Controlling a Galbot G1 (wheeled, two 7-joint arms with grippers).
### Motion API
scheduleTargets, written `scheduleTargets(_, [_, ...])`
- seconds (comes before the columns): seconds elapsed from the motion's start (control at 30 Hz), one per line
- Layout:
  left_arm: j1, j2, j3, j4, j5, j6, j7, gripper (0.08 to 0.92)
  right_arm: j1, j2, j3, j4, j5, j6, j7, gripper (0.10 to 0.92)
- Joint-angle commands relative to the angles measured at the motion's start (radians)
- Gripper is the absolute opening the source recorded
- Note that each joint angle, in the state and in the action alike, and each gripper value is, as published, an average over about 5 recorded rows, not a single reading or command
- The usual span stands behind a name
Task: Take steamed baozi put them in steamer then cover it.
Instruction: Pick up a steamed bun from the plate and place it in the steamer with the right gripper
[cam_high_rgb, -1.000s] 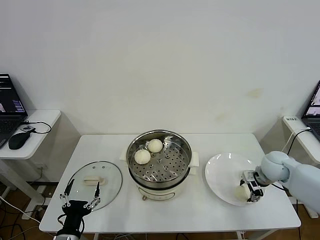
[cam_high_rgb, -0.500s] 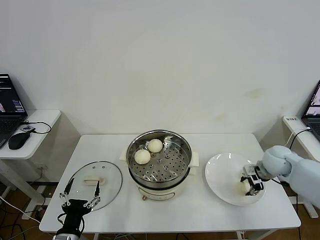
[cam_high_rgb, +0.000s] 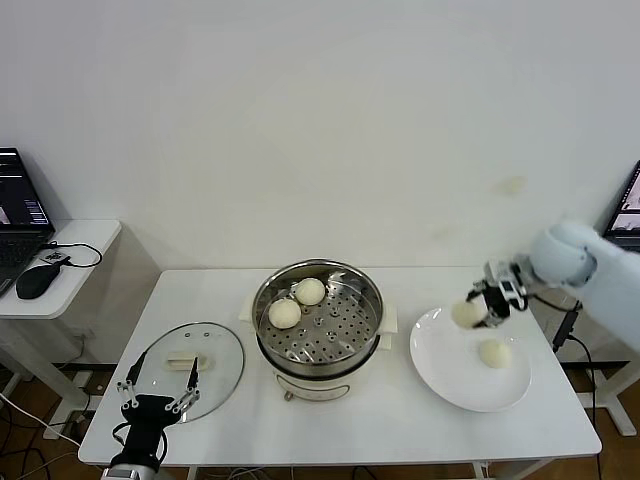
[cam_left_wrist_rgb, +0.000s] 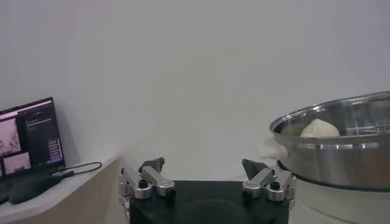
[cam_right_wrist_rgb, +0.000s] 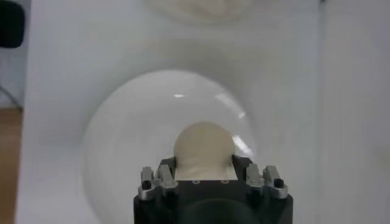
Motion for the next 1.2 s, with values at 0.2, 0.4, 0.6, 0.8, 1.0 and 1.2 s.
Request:
scheduleTargets(0.2, [0.013, -0.006, -0.020, -0.007, -0.006, -0.003, -0.001, 0.823, 0.340, 0.364, -0.228, 0.007, 0.171, 0.037, 0.050, 0.601])
scheduleTargets(0.4, [0.020, -0.011, -0.038, -0.014, -0.015, -0.003, -0.001, 0.823, 0.261, 0.505, -0.276, -0.013, 0.176, 0.119, 0.089, 0.602])
scheduleTargets(0.6, [0.022, -0.020, -0.048, -0.019, -0.018, -0.003, -0.001, 0.823, 0.191, 0.579, -0.333, -0.032, 0.129, 0.219, 0.091, 0.602])
scheduleTargets(0.8, [0.018, -0.029, -0.044, -0.017, -0.018, -0.003, 0.000, 0.823, 0.152, 0.614, -0.359, -0.043, 0.090, 0.290, 0.078, 0.602])
scheduleTargets(1.0, [0.016, -0.033, -0.041, -0.014, -0.019, -0.005, -0.001, 0.823, 0.139, 0.620, -0.376, -0.043, 0.037, 0.355, 0.059, 0.608])
scheduleTargets(1.2, [0.016, -0.035, -0.040, -0.012, -0.020, -0.007, -0.002, 0.823, 0.134, 0.606, -0.380, -0.037, 0.010, 0.380, 0.041, 0.611])
